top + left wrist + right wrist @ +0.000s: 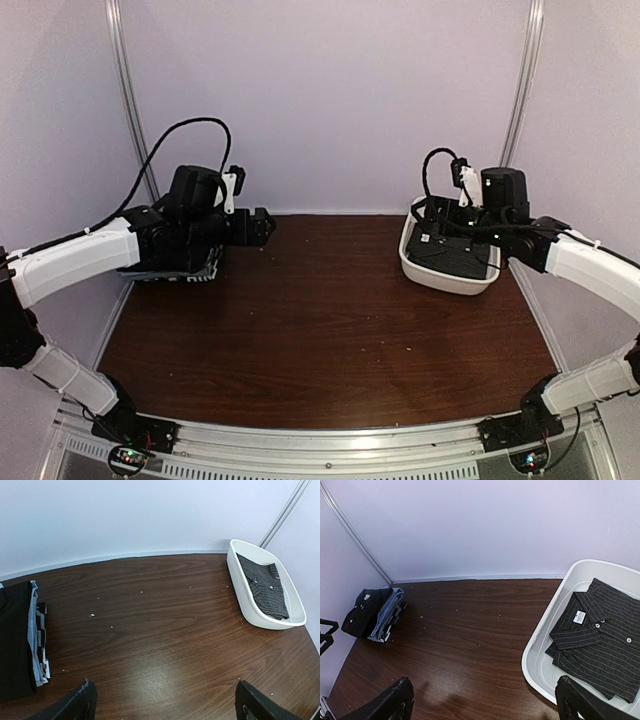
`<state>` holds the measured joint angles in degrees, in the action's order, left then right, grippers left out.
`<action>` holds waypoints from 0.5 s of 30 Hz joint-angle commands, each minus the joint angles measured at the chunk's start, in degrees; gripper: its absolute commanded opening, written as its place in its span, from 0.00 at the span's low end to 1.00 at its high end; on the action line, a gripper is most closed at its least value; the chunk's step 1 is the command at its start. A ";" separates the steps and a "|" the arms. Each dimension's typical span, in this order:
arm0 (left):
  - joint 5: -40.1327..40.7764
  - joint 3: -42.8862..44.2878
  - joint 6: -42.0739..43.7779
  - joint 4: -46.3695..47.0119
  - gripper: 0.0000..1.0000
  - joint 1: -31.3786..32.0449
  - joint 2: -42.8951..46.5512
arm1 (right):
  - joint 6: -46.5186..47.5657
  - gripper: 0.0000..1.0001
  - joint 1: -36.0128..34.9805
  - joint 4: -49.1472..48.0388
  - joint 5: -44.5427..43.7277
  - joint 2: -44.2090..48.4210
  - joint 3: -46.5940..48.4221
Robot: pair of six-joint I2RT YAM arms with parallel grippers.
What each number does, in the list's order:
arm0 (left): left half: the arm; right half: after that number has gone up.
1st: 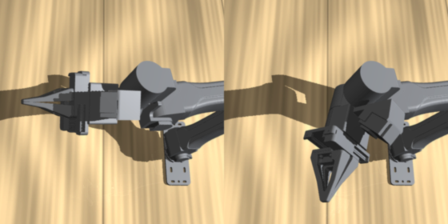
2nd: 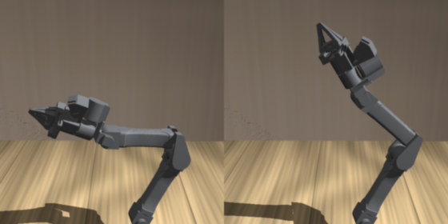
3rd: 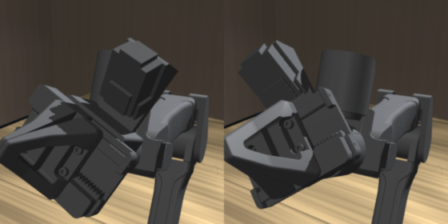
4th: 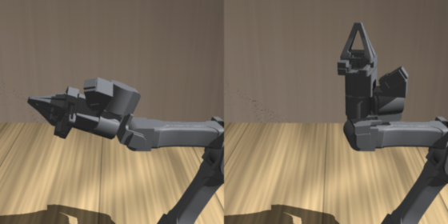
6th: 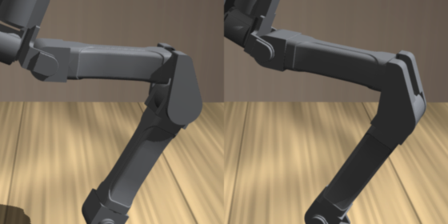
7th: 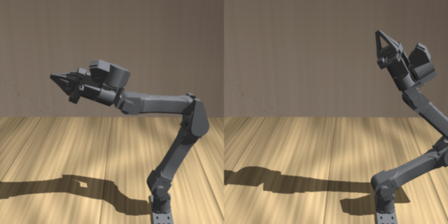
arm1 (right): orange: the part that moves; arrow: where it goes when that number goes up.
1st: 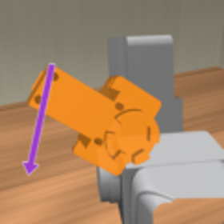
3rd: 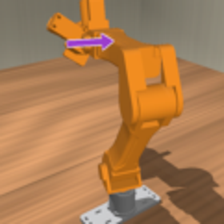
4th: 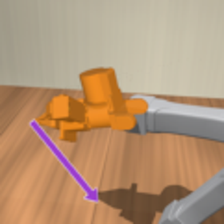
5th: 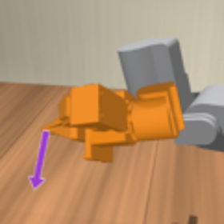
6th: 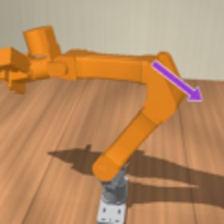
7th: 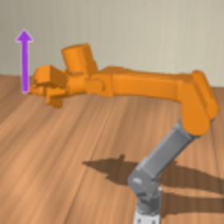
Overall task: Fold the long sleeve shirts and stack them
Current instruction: Pick up the crumpled shirt from the bin.
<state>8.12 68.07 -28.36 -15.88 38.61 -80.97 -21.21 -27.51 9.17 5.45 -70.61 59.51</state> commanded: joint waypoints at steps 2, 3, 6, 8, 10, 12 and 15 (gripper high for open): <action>0.32 -0.66 1.04 3.17 0.98 -0.38 1.51 | -0.15 1.00 0.09 1.61 -3.93 0.37 -0.21; 0.34 -0.73 1.03 3.15 0.98 -0.38 1.50 | -0.07 1.00 0.09 2.07 -4.44 -0.07 0.27; 0.33 -0.79 0.98 3.19 0.98 -0.38 1.48 | 0.52 1.00 0.09 4.03 -5.84 -1.68 1.80; 0.23 -0.92 0.94 3.16 0.98 -0.38 1.50 | 0.64 1.00 0.09 4.46 -7.52 -2.70 2.17; 0.15 -1.14 0.94 3.06 0.98 -0.38 1.45 | 0.71 1.00 0.32 4.60 -8.74 -3.66 2.40; 0.23 -1.31 0.85 2.93 0.98 -0.38 1.56 | 0.58 1.00 0.91 4.67 -9.96 -5.16 2.69; 0.33 -1.54 0.85 2.96 0.98 -0.40 1.53 | 0.04 1.00 3.48 4.65 -9.16 -8.21 3.87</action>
<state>8.12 67.46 -28.23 -15.81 38.61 -80.93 -20.97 -26.70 12.75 -1.48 -75.85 60.82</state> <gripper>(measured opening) 0.976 0.997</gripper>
